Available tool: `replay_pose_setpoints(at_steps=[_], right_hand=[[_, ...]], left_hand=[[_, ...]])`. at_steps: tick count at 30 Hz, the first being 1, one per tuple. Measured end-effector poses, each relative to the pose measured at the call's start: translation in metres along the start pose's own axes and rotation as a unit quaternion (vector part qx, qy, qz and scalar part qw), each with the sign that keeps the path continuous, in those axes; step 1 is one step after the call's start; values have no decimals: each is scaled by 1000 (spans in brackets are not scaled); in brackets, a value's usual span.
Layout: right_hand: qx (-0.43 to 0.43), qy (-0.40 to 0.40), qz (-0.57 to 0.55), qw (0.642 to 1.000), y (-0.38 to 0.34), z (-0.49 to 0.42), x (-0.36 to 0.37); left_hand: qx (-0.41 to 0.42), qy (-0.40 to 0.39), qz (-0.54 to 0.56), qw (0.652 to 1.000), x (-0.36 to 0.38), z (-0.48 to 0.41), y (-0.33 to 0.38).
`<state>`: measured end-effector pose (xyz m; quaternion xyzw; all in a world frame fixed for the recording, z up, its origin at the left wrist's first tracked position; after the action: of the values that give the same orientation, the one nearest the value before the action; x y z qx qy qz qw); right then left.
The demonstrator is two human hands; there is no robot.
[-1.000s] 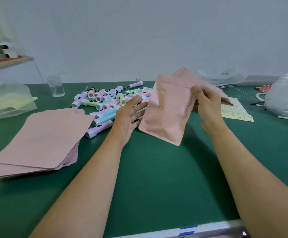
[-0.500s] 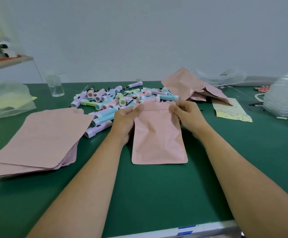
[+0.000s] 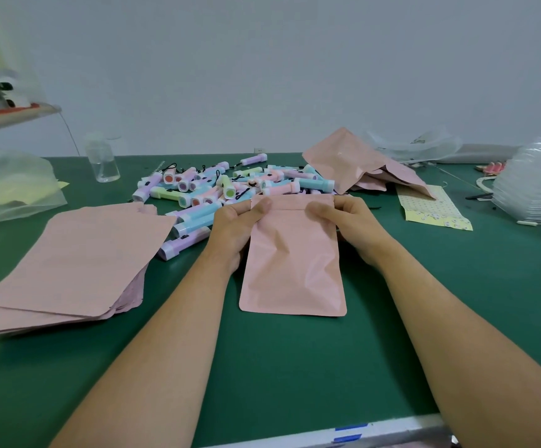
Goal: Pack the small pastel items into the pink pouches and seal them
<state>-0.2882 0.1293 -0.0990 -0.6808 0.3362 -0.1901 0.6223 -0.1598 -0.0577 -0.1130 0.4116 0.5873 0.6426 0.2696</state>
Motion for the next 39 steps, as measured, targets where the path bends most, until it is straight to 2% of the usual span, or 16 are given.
replay_pose_setpoints(at_steps=[4,7,13,17,20,24,28,33,39], right_hand=[[-6,9,-1,1000,-1,0,0],[-20,5,2,1000,0,2,1],[-29,21,33,999,-1,1,3],[13,-31,69,997,-1,3,5],[5,-58,66,996,-3,5,7],[-10,-37,98,994,-3,5,10],[-31,-2,103,994,-4,5,9],[-33,-7,123,992,-6,6,10],[-34,-1,129,991,-7,4,8]], left_hand=[[-6,-35,15,999,-2,0,0],[4,-72,-25,997,-1,0,-1],[-2,-61,-71,996,2,2,2],[10,-82,-96,992,4,6,1],[9,-75,-118,990,4,5,1],[9,-67,-152,986,4,4,0],[8,-75,-124,989,5,5,1],[44,-88,-183,978,7,10,4],[50,-91,-172,980,8,11,5]])
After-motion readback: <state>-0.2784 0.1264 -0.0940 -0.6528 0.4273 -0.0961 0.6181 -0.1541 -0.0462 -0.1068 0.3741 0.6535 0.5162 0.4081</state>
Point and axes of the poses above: each hand's wrist, its own z-axis away from the middle knuckle, its own x-axis out of the palm, y = z × x, the point moved 1 cm from there along -z, towards the middle knuckle, and after that the axes turned 3 degrees about -y, right-handed, at the moved point
